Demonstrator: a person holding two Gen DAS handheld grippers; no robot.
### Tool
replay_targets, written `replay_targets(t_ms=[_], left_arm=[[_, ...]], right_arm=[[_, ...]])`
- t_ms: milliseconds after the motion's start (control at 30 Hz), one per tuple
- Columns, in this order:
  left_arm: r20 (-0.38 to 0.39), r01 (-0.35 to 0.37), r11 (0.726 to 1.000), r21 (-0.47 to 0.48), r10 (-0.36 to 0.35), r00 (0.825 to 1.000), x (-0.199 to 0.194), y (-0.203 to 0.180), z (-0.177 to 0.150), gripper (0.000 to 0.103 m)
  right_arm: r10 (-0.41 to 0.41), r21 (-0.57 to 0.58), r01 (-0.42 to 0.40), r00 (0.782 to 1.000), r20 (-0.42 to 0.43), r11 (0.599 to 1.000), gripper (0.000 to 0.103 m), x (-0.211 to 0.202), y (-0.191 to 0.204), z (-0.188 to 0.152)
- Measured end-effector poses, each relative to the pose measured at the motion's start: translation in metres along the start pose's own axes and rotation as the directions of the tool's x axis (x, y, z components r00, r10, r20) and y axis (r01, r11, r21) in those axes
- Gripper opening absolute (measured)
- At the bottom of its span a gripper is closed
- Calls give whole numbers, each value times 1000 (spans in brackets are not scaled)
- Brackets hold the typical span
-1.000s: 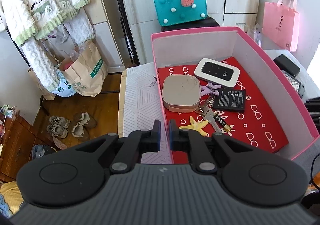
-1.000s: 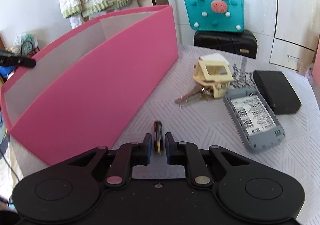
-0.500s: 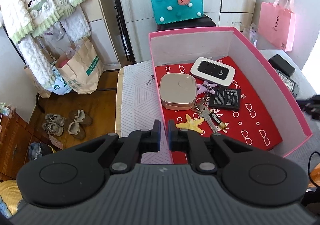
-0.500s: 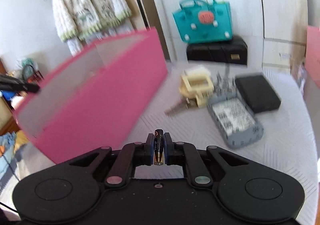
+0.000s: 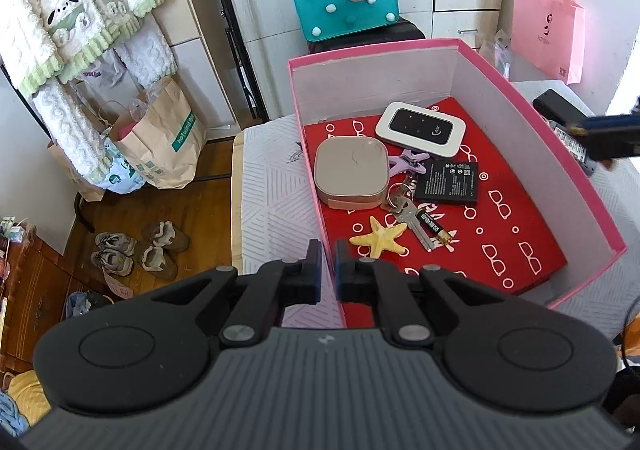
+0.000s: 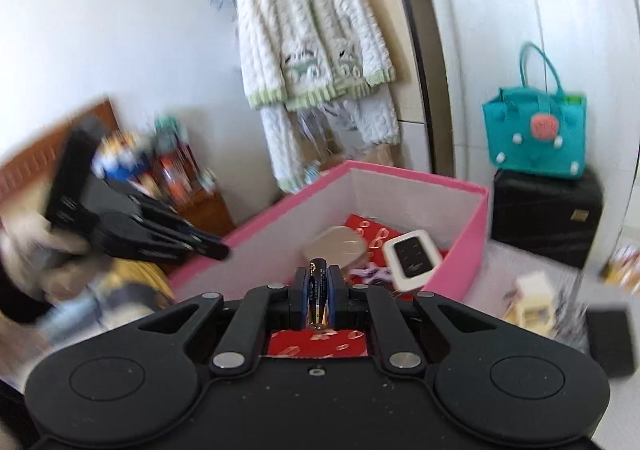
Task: Organize rigid objects
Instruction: 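Carry the second AA battery into the box and release it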
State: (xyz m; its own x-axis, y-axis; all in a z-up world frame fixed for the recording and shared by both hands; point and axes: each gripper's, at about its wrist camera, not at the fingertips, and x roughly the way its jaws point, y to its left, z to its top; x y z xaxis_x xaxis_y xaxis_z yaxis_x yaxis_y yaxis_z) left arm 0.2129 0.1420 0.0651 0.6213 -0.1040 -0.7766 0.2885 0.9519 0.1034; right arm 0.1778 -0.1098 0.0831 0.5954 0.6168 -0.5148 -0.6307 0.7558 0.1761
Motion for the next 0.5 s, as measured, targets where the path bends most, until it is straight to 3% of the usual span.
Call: replay_targets(t_ms=[167,367,500], left_arm=[[25,70,994,-88,-68,997,-1,19,-1,6],[51,60,996,-71,-56,997,-5,15,-3,6],[65,68,995,-72,-63,996,-8,18,-3,6]], right_arm=[[-145,-135,137,988,-54,981,12,33,6,9],[-269,-163,254,960,-75,953,14,53,3,11],[-242,-77,238,969,-47,968,18,37,-8,14]])
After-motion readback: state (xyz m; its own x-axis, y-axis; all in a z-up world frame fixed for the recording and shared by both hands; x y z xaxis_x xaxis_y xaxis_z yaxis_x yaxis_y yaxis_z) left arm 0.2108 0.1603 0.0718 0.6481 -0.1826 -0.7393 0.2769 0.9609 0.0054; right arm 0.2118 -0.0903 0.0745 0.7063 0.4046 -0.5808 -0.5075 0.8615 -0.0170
